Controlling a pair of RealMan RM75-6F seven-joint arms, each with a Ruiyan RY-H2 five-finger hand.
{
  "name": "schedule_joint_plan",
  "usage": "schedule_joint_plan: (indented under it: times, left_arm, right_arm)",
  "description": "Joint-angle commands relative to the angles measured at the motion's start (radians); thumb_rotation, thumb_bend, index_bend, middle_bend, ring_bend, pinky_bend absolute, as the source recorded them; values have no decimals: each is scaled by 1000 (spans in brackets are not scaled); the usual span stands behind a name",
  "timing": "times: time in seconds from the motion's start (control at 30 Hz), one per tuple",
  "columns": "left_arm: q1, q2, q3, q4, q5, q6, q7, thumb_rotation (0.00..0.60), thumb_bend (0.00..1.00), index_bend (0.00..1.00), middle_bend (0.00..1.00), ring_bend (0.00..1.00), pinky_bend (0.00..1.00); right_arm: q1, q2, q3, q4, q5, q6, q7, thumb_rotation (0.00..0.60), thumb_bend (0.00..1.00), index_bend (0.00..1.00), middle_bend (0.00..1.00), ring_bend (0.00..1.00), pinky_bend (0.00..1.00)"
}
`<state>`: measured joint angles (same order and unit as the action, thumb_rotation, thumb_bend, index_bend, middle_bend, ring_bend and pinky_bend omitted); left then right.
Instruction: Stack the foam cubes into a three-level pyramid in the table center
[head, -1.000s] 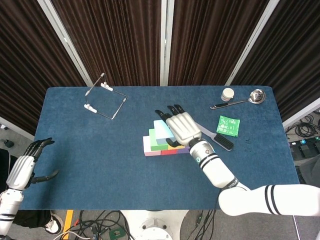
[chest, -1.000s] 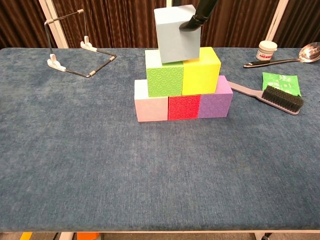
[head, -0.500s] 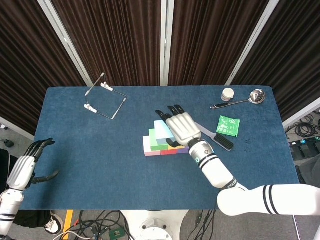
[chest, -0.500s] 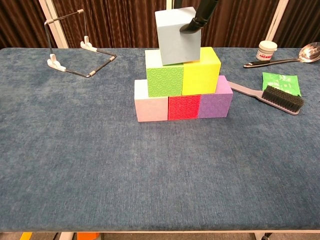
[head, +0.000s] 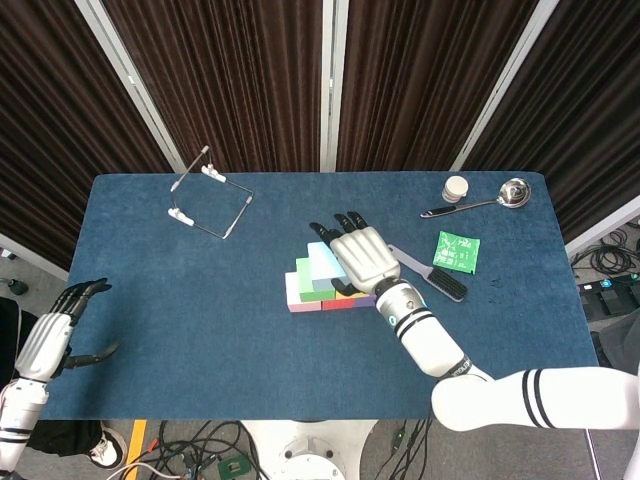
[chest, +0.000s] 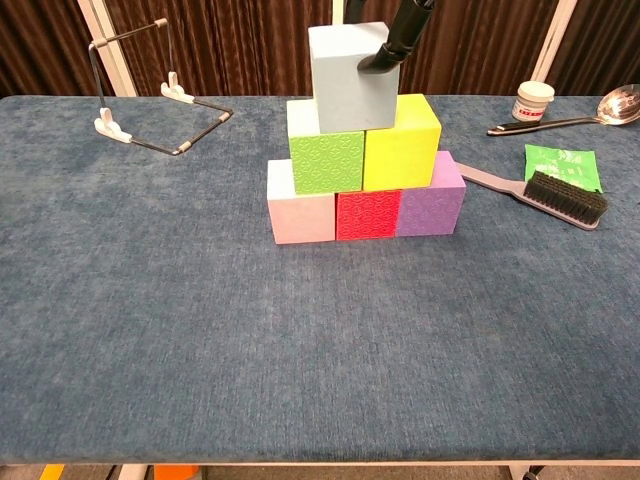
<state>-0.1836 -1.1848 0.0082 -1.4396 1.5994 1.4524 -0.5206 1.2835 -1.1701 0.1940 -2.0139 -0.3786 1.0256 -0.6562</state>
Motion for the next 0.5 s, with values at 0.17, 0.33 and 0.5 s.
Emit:
schedule_joint_plan:
  times: [0.17, 0.33, 0.5]
  left_arm:
    - [0, 1, 0, -1, 1, 2, 1, 600, 209, 82, 159, 52, 79]
    - [0, 1, -1, -3, 1, 3, 4, 600, 209, 83, 159, 52, 79]
    - [-1, 1, -1, -5, 0, 1, 6, 600, 209, 82, 159, 52, 79]
  right_arm:
    - [1, -1, 1, 0, 4, 3, -3, 600, 286, 0, 340, 0, 0]
    - [1, 2, 3, -2, 4, 4, -5, 600, 284, 0, 334, 0, 0]
    - [2, 7, 1, -5, 9, -2, -6, 600, 270, 0, 320, 0, 0]
